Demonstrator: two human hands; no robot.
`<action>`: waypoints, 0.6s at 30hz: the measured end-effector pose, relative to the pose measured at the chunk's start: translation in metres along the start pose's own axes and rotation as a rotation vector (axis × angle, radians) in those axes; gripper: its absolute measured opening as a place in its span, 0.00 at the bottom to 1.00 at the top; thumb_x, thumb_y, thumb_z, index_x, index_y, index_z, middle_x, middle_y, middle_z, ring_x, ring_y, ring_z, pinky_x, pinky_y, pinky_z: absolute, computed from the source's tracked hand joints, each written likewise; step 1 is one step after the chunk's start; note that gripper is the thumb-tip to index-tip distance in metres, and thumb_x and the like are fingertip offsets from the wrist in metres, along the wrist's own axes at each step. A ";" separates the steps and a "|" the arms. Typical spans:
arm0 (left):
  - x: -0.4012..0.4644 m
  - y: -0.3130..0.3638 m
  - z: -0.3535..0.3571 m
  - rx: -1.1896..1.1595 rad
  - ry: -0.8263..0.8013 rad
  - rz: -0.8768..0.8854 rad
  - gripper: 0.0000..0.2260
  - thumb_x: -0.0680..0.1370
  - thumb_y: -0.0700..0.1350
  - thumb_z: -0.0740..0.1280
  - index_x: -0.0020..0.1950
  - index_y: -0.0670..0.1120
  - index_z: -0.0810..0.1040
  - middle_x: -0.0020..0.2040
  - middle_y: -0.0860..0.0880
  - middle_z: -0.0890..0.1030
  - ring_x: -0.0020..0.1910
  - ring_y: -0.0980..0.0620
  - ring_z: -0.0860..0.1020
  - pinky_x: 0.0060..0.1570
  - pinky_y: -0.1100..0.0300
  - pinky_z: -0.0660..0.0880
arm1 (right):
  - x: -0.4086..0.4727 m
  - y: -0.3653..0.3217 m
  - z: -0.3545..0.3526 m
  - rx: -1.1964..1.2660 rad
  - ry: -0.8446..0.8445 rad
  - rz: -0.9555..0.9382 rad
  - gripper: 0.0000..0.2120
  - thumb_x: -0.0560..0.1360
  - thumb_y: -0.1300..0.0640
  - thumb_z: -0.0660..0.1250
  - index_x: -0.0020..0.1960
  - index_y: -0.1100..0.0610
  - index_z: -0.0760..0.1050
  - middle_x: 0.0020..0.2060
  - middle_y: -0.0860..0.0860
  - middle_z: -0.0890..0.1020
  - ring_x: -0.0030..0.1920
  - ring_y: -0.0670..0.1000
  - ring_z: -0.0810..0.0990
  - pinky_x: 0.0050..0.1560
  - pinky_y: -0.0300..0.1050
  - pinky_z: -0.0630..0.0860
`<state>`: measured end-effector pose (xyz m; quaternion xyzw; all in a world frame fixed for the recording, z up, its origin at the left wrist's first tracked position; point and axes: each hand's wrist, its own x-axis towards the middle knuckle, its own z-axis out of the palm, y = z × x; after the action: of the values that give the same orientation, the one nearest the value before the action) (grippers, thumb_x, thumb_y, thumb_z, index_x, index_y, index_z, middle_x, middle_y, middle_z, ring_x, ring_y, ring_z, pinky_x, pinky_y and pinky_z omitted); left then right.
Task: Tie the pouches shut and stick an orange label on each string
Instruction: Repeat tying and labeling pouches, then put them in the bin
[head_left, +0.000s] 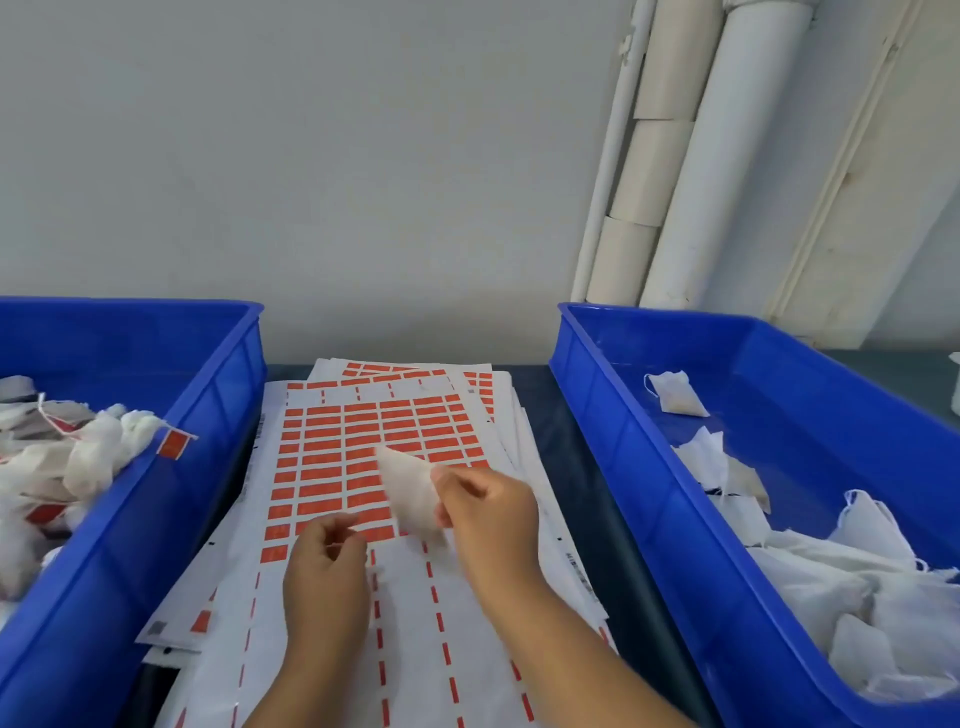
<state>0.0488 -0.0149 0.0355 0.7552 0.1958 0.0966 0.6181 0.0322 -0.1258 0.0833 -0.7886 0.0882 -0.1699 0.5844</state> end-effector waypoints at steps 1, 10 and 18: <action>0.000 0.000 0.000 -0.028 -0.022 0.000 0.04 0.80 0.43 0.62 0.48 0.52 0.73 0.49 0.50 0.78 0.44 0.50 0.77 0.44 0.56 0.77 | -0.004 0.009 0.004 0.025 0.007 0.012 0.10 0.76 0.47 0.67 0.37 0.47 0.78 0.32 0.35 0.81 0.38 0.38 0.81 0.32 0.24 0.72; -0.009 0.000 -0.001 -0.198 -0.357 0.040 0.04 0.76 0.49 0.67 0.45 0.52 0.81 0.38 0.58 0.83 0.40 0.58 0.82 0.34 0.70 0.75 | -0.021 0.050 0.022 -0.215 0.032 -0.376 0.07 0.71 0.56 0.72 0.48 0.55 0.83 0.44 0.39 0.79 0.44 0.41 0.80 0.48 0.29 0.78; -0.009 0.007 -0.009 -0.236 -0.398 0.058 0.07 0.75 0.47 0.66 0.41 0.52 0.84 0.37 0.55 0.84 0.38 0.60 0.82 0.32 0.74 0.73 | -0.020 0.049 0.013 -0.101 -0.010 -0.417 0.03 0.71 0.55 0.71 0.45 0.49 0.80 0.47 0.40 0.77 0.52 0.40 0.76 0.52 0.25 0.71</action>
<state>0.0387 -0.0117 0.0451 0.6871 0.0356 -0.0140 0.7256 0.0209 -0.1225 0.0300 -0.8189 -0.0716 -0.2785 0.4967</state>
